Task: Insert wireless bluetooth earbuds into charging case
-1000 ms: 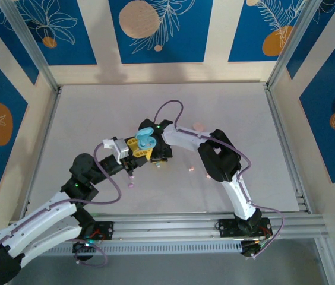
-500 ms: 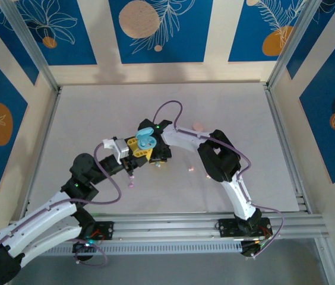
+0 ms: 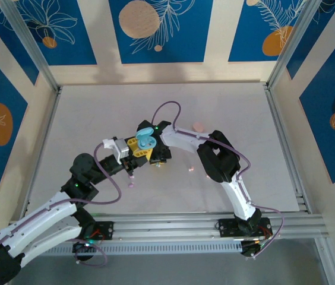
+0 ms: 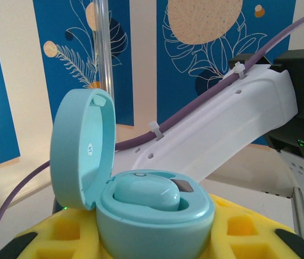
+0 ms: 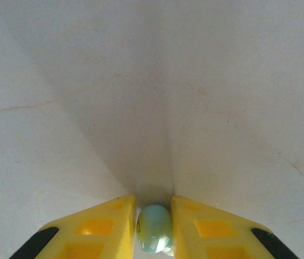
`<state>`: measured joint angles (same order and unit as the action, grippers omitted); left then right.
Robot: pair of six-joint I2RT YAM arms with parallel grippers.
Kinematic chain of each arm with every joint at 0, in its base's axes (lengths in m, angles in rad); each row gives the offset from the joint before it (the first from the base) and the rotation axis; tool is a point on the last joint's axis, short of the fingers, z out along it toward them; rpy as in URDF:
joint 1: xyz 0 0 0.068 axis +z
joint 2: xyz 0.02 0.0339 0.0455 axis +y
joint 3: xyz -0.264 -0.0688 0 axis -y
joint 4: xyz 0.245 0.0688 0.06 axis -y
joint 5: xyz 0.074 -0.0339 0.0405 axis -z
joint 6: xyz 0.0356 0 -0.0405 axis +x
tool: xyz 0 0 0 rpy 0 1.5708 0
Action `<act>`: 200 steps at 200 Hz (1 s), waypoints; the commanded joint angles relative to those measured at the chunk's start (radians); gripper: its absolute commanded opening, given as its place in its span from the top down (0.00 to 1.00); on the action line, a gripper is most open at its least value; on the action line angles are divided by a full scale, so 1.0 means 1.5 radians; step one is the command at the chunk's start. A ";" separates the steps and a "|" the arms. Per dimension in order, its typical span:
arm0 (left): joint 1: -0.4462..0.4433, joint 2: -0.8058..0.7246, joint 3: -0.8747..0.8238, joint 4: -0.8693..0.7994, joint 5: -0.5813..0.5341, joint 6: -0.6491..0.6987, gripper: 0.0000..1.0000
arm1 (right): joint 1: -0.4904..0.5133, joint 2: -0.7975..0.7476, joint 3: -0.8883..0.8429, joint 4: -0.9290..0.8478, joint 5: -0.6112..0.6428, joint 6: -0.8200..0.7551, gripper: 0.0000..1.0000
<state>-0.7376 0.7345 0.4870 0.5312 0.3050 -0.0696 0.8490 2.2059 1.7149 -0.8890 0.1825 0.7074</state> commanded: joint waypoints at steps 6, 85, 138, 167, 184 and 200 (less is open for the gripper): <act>-0.003 -0.003 0.020 0.022 -0.005 -0.002 0.76 | 0.003 0.016 0.018 -0.026 0.006 -0.010 0.76; -0.003 -0.001 0.018 0.020 -0.008 -0.001 0.77 | -0.019 -0.119 -0.085 0.034 -0.025 0.001 0.82; -0.003 0.020 0.010 0.039 -0.003 -0.006 0.77 | -0.101 -0.379 -0.271 0.144 -0.132 0.013 0.82; -0.003 0.042 0.003 0.066 0.016 -0.013 0.77 | -0.174 -0.545 -0.348 0.184 -0.207 0.030 0.81; -0.003 0.062 0.001 0.092 0.042 -0.019 0.77 | -0.217 -0.640 -0.374 0.219 -0.272 0.042 0.81; -0.002 0.082 0.000 0.113 0.063 -0.022 0.77 | -0.239 -0.708 -0.373 0.244 -0.338 0.042 0.80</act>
<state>-0.7376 0.8272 0.4866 0.5934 0.3283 -0.0803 0.5228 1.2701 1.1664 -0.6136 -0.1177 0.7486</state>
